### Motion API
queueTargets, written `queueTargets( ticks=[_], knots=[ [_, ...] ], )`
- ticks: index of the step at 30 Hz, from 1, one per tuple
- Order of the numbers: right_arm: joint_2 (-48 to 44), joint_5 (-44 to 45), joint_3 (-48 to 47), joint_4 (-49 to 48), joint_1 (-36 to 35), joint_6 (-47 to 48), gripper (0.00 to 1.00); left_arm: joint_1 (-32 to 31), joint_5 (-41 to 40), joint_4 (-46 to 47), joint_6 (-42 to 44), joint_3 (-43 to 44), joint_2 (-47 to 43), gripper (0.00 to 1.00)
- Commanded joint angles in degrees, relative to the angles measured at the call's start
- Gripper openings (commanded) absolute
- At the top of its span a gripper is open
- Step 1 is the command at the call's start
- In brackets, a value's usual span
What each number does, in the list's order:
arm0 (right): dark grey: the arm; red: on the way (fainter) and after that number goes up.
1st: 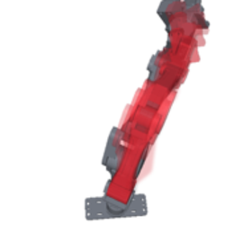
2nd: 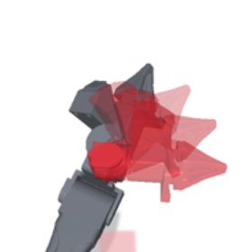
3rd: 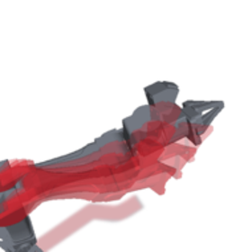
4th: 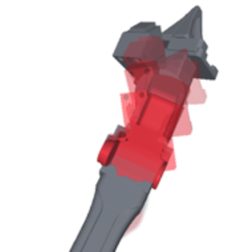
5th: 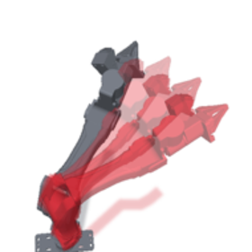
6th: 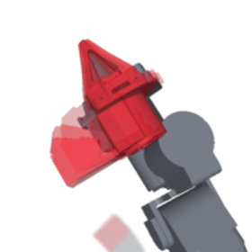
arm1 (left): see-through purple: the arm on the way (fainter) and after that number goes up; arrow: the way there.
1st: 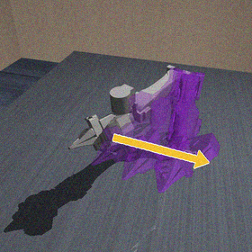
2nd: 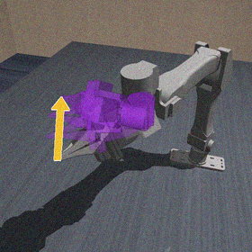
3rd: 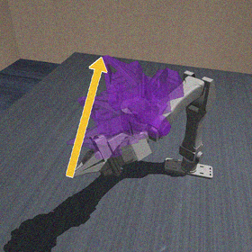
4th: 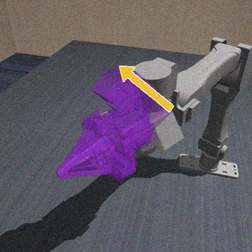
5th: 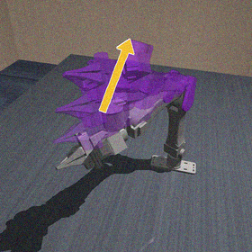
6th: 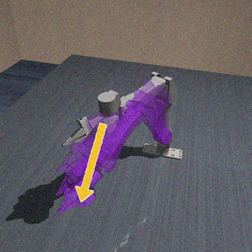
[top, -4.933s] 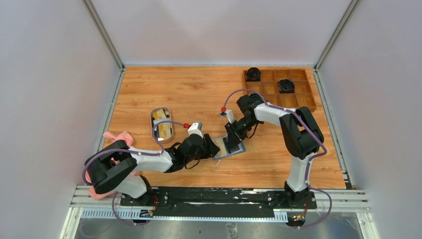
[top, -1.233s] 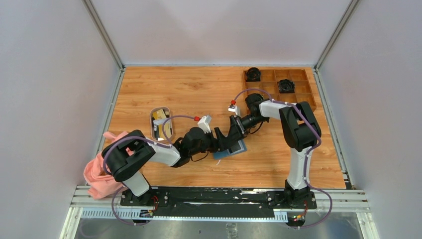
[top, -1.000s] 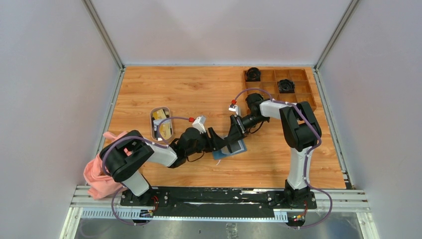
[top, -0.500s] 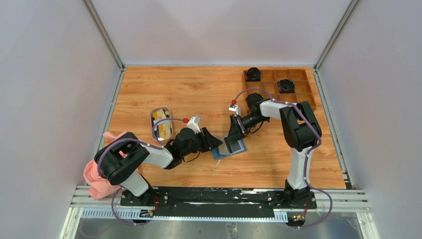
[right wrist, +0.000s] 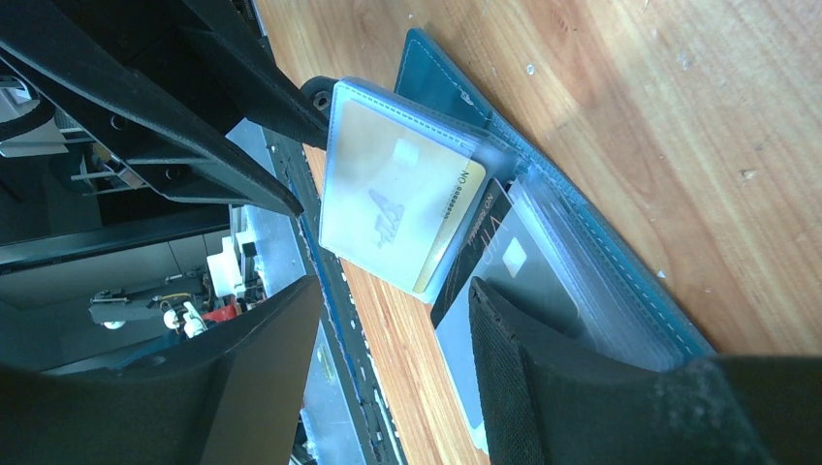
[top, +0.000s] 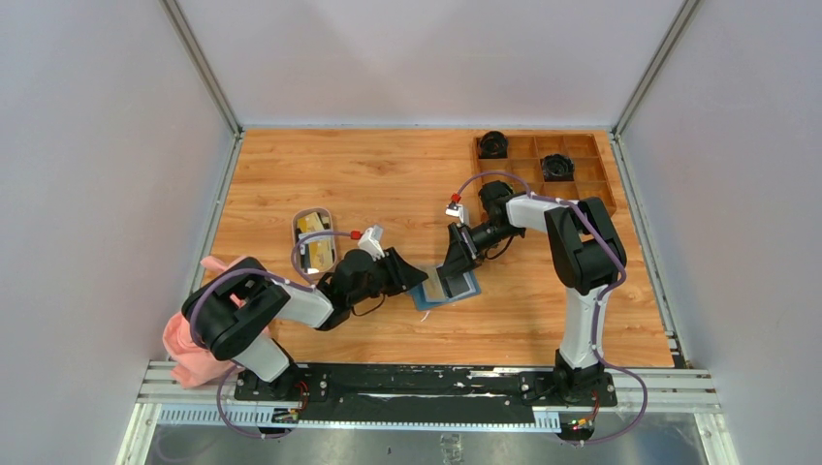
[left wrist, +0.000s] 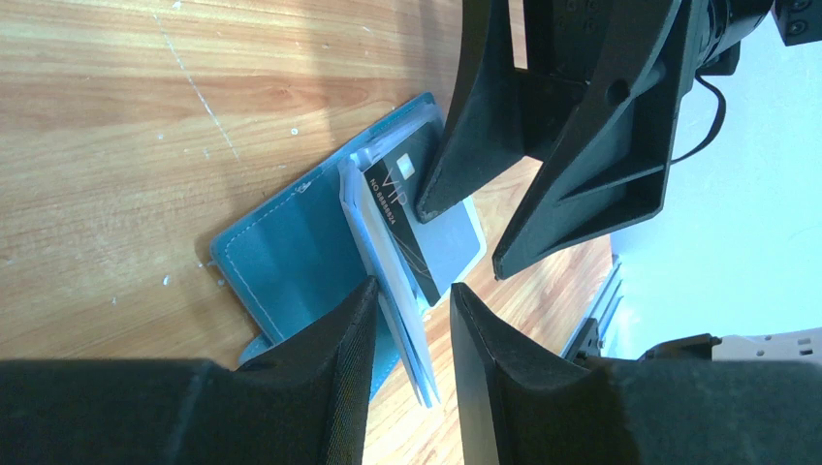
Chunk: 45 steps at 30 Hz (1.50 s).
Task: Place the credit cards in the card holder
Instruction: Insert the credit card into the card holder.
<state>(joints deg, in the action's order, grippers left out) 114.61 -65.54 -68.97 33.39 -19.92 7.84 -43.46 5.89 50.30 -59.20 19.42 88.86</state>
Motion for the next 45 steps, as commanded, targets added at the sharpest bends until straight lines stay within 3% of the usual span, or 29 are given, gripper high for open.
queueTargets(
  ticks=[1,19,24,32,45],
  knots=[
    [0.7,0.8,0.2,0.0,0.8,-0.1,0.62,0.7,0.1,1.7,0.1,-1.1,-1.3,0.35],
    [0.9,1.4,0.3,0.0,0.2,0.0,0.62,0.7,1.1,-0.3,0.6,-1.1,-2.4,0.31],
    [0.9,1.6,0.3,0.0,0.2,0.1,0.62,0.7,1.6,-2.4,0.4,-0.8,-1.5,0.4],
    [1.2,2.6,0.3,0.0,-0.2,0.2,0.62,0.7,1.8,-7.5,-0.3,0.0,1.2,0.46],
    [1.7,4.2,0.2,0.1,-1.3,0.2,0.62,0.7,0.5,-12.7,1.6,0.7,0.2,0.48]
  ],
)
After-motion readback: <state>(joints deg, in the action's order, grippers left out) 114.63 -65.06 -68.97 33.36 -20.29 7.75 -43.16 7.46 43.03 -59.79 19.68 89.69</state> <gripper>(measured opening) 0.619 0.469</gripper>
